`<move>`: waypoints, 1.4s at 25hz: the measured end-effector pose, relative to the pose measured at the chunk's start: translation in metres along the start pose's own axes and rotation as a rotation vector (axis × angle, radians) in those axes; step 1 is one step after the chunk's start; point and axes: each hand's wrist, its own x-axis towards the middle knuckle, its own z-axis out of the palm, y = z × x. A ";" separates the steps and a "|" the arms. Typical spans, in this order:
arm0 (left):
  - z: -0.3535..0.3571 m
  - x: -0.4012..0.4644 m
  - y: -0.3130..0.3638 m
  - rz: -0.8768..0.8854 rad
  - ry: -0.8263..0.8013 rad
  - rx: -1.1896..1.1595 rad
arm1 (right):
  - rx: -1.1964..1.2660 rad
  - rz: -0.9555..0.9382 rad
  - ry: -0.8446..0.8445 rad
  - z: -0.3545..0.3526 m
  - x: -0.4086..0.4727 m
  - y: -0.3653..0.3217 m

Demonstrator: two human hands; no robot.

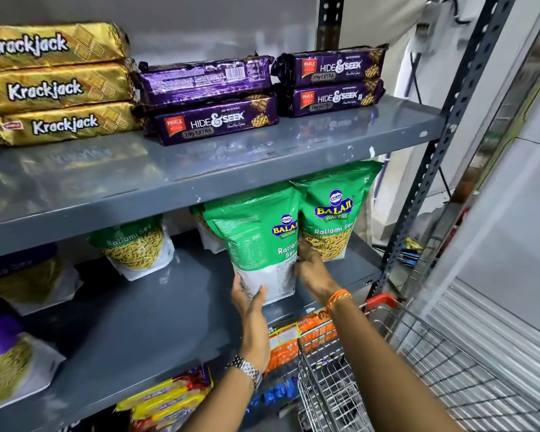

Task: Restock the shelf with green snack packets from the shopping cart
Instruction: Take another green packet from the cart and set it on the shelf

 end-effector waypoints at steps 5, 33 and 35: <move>0.001 0.029 0.028 0.006 0.030 -0.034 | 0.032 -0.047 0.014 0.008 -0.023 0.004; 0.010 -0.009 0.035 -0.063 0.104 0.027 | 0.375 0.108 -0.182 0.022 0.008 -0.019; 0.000 0.009 0.043 -0.077 0.053 0.126 | 0.394 0.073 -0.137 0.018 -0.004 -0.013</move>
